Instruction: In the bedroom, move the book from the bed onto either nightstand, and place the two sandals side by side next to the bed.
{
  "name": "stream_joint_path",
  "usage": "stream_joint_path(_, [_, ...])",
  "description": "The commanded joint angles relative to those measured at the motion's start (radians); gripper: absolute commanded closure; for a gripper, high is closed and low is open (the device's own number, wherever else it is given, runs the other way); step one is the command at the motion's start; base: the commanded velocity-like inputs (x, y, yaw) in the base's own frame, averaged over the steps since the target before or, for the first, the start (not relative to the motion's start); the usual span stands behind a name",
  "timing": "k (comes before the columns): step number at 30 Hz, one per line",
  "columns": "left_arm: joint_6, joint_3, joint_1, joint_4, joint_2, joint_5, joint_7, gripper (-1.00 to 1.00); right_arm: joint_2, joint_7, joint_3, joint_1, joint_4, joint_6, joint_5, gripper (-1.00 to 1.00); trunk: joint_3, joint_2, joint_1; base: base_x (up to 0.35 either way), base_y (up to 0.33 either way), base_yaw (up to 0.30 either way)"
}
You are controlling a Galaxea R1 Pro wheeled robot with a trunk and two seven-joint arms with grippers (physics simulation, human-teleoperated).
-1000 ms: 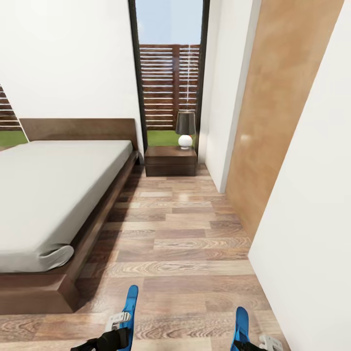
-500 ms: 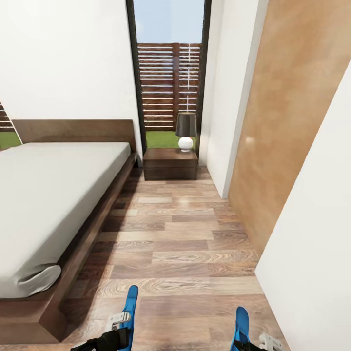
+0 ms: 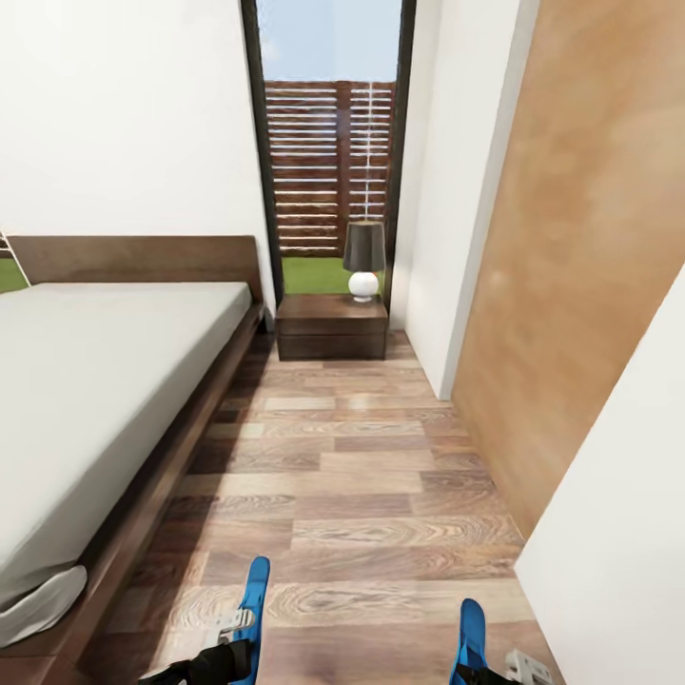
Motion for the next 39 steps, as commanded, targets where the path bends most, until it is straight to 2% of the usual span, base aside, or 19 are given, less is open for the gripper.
stream_joint_path(1, [-0.004, -0.007, -0.001, 0.0, 0.0, 0.006, -0.005, 1.0, 0.0, 0.005, -0.008, 0.0, -0.001, 0.007, -0.003, 1.0, -0.001, 0.0, 0.0, 0.332, 0.0, 0.0])
stream_joint_path(39, [-0.004, -0.006, -0.001, 0.001, 0.0, 0.006, -0.005, 1.0, 0.0, 0.006, -0.008, 0.0, -0.001, 0.008, -0.003, 1.0, -0.001, 0.0, 0.0, 0.332, 0.0, 0.0])
